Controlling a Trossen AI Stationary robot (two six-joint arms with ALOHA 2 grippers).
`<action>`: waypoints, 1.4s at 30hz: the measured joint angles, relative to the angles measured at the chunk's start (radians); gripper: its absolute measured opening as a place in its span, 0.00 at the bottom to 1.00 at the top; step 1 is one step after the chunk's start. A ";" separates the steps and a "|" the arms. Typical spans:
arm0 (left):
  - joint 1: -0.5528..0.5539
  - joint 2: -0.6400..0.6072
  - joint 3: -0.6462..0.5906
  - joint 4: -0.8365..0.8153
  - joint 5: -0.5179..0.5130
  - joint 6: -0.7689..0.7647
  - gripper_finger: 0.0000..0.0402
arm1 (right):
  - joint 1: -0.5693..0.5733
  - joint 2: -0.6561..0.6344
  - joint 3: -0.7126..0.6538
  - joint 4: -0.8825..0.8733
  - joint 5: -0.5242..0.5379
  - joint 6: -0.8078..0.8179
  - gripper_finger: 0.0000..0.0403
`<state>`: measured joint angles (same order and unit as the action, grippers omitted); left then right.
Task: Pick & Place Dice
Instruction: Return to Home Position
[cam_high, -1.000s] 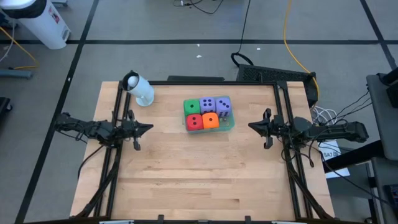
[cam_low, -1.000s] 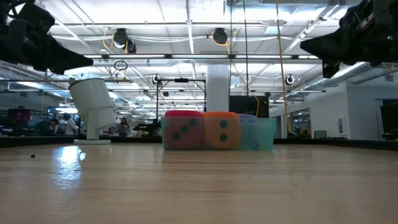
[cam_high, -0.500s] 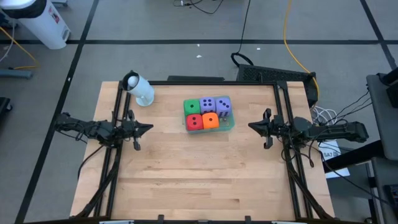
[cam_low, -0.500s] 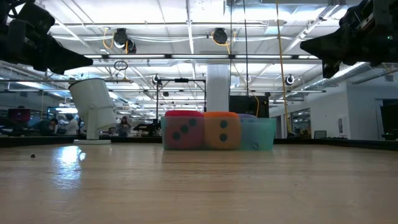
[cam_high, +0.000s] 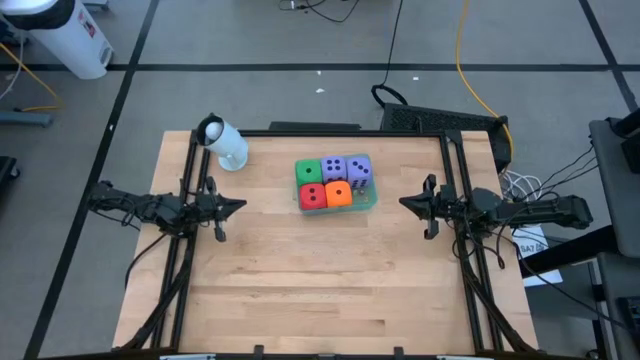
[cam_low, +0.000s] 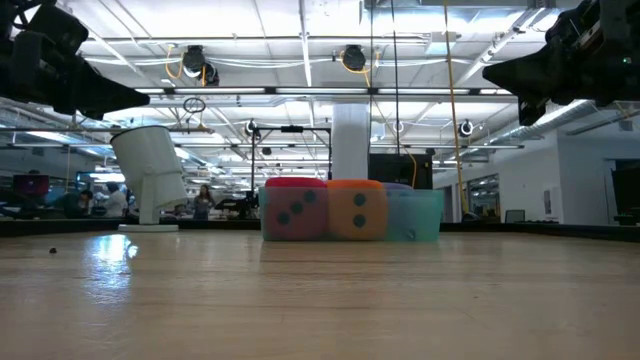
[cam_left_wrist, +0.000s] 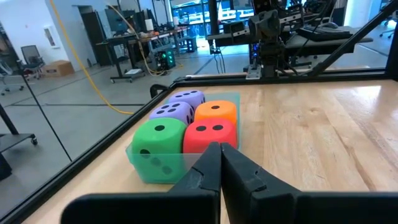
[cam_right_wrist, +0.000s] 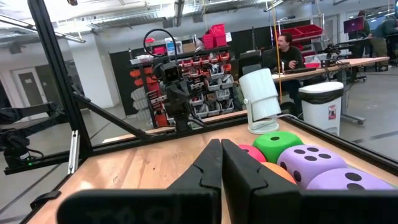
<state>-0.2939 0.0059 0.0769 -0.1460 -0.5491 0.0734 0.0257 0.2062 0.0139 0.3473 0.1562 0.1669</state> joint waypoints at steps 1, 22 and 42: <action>0.000 0.000 0.000 0.000 0.000 0.000 0.01 | 0.000 0.000 0.000 0.000 0.000 0.000 0.00; 0.000 0.000 0.001 0.000 0.000 0.000 0.01 | 0.000 0.000 0.000 0.000 0.000 0.000 0.00; 0.000 0.000 0.001 0.000 0.000 0.001 0.08 | 0.000 0.000 0.000 0.000 0.000 0.000 0.00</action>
<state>-0.2939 0.0063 0.0776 -0.1463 -0.5488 0.0742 0.0257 0.2062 0.0139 0.3473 0.1560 0.1669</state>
